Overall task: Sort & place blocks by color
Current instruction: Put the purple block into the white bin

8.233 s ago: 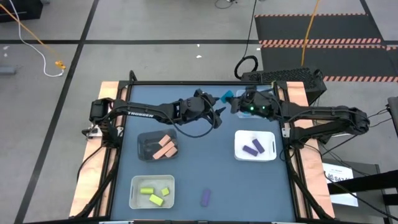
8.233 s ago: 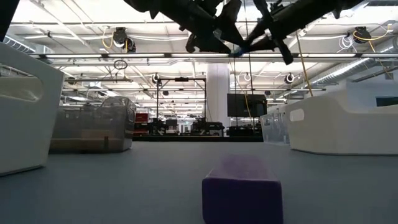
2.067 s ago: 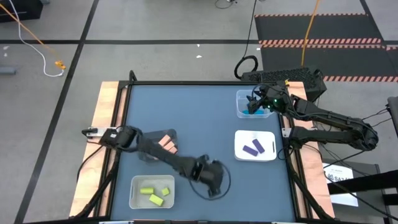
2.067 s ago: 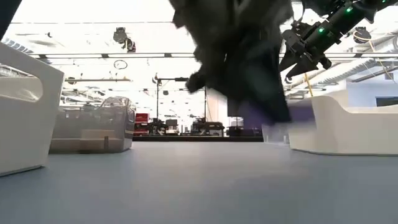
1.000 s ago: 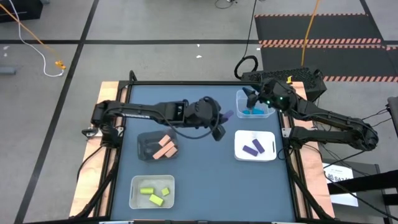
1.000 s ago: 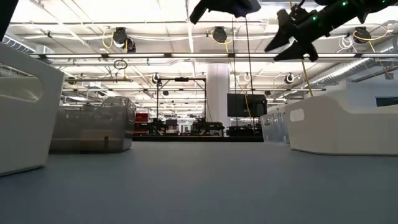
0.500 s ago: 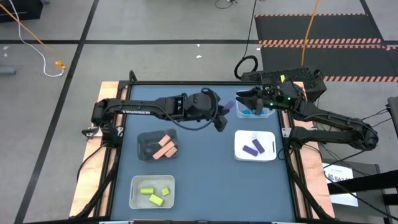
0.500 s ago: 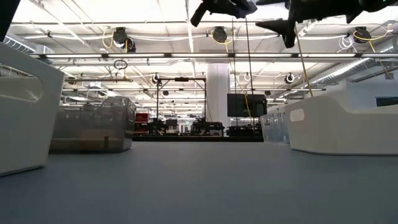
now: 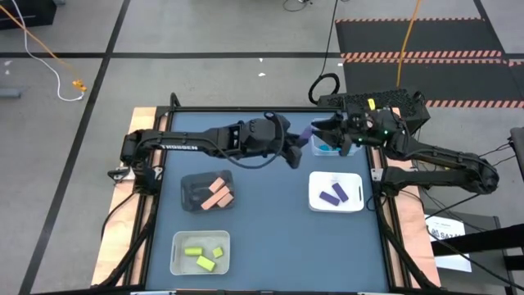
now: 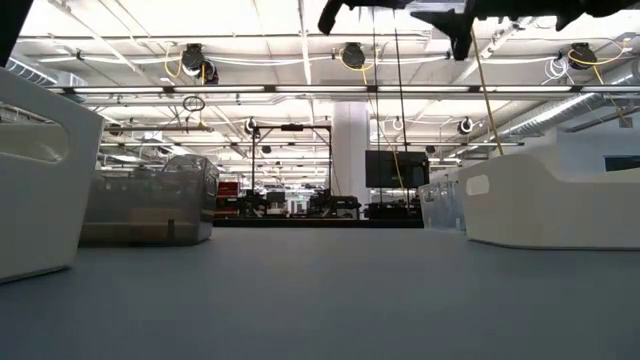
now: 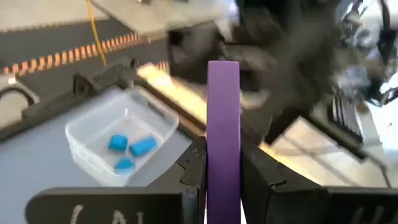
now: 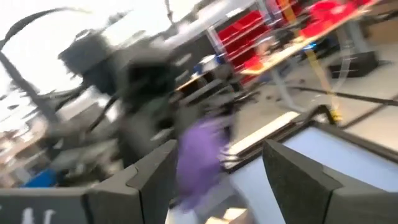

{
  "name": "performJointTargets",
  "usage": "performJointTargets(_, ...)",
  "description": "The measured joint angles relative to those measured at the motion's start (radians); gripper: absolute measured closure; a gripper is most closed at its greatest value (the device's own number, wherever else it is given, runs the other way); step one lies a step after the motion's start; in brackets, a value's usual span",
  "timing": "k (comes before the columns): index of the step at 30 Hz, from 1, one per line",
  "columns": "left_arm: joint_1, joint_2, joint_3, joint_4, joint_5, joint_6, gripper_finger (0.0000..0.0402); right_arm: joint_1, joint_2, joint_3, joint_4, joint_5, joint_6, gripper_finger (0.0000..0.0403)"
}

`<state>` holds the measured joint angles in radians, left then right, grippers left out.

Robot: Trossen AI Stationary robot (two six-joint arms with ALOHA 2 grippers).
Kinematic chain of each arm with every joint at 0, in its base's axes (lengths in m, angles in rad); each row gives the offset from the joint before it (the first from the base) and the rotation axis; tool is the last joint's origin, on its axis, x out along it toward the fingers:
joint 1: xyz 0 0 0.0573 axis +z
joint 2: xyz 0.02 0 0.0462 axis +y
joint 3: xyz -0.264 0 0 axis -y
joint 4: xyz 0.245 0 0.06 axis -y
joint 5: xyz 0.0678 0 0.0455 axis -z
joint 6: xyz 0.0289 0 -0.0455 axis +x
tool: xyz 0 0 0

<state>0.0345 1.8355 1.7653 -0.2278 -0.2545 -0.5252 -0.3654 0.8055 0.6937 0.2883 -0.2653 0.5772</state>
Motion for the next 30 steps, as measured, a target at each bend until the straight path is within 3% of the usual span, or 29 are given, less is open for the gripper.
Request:
performJointTargets(7,0.0,-0.001,0.002,0.041,-0.016,-0.011,0.0343,0.051,0.002,-0.003,0.062,-0.053,-0.034,0.0175)
performJointTargets(12,-0.004,-0.002,0.002,0.101,0.049,-0.012,0.0343,0.07,0.015,-0.001,0.111,-0.048,-0.042,0.0176)
performJointTargets(19,-0.032,0.002,0.0,0.097,0.075,-0.012,0.0343,0.079,0.09,0.0,0.249,-0.055,-0.003,0.0208)
performJointTargets(24,-0.031,0.002,-0.001,0.085,0.074,-0.011,0.0343,0.11,0.151,0.0,0.277,-0.051,0.014,0.026)
performJointTargets(30,-0.038,0.001,-0.001,0.048,0.088,-0.023,0.0343,0.127,0.169,0.0,0.285,-0.077,0.02,0.0368)
